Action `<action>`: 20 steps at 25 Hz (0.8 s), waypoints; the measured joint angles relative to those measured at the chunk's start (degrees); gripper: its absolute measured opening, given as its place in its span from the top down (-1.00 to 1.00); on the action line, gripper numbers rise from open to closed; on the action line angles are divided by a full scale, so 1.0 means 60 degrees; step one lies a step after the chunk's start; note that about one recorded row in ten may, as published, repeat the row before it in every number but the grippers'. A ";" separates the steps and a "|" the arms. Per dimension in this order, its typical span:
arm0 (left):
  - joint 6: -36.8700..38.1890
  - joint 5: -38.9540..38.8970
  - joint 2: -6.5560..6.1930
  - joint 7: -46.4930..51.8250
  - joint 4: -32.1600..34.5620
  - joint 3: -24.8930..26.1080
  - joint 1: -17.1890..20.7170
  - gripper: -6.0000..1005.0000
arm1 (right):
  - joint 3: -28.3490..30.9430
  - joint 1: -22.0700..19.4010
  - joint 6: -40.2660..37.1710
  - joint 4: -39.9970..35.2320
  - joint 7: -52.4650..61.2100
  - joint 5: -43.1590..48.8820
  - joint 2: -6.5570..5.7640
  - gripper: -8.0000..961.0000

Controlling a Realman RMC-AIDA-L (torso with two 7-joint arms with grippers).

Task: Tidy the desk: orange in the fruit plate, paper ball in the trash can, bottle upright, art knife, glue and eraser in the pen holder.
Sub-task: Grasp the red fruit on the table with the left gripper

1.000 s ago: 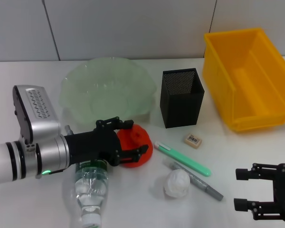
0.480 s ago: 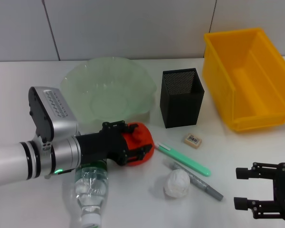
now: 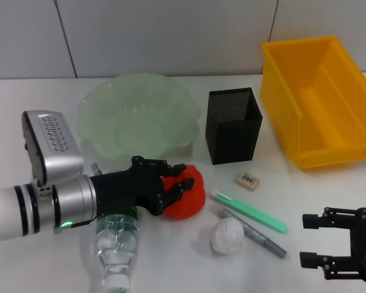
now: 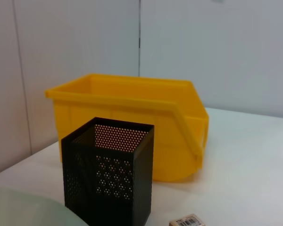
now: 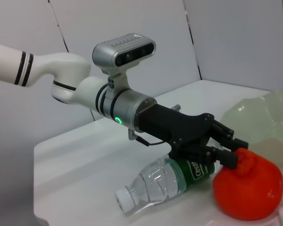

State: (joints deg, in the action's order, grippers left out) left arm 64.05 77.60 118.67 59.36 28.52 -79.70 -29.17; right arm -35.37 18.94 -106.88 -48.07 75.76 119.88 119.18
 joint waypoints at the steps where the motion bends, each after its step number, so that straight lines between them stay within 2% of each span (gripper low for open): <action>1: 0.0090 0.0000 -0.0013 0.0013 0.0072 0.0001 0.0070 0.14 | 0.0004 0.0003 0.0000 0.0000 0.0000 -0.0006 0.0000 -0.51; 4: 0.0438 -0.0004 -0.0046 0.0040 0.0362 0.0005 0.0366 0.42 | 0.0028 0.0027 -0.0019 0.0000 0.0003 -0.0016 0.0000 -0.51; 10: 0.0865 -0.0017 -0.0064 0.0583 0.1738 0.0118 0.1194 0.67 | -0.0009 0.0090 -0.0047 0.0000 0.0089 -0.0017 0.0000 -0.50; 13: 0.0865 -0.0017 -0.0064 0.0583 0.1738 0.0118 0.1194 0.79 | -0.0008 0.0093 -0.0041 0.0000 0.0089 -0.0017 0.0000 -0.50; 16: 0.1034 0.0010 -0.0082 0.0973 0.2561 0.0129 0.1460 0.91 | -0.0022 0.0098 0.0009 0.0055 0.0088 -0.0017 0.0000 -0.50; 18: 0.1026 0.0045 -0.0081 0.0974 0.2553 0.0129 0.1431 0.99 | -0.0023 0.0101 0.0013 0.0066 0.0080 -0.0017 0.0000 -0.50; 20: 0.0871 0.0114 -0.0069 0.0912 0.2403 0.0087 0.1365 0.98 | 0.0003 0.0106 0.0014 0.0076 0.0050 -0.0017 0.0000 -0.50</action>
State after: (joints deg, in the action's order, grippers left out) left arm 69.28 78.29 118.25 64.83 42.94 -79.17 -20.98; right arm -35.35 19.58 -106.80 -47.62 76.06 119.78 119.18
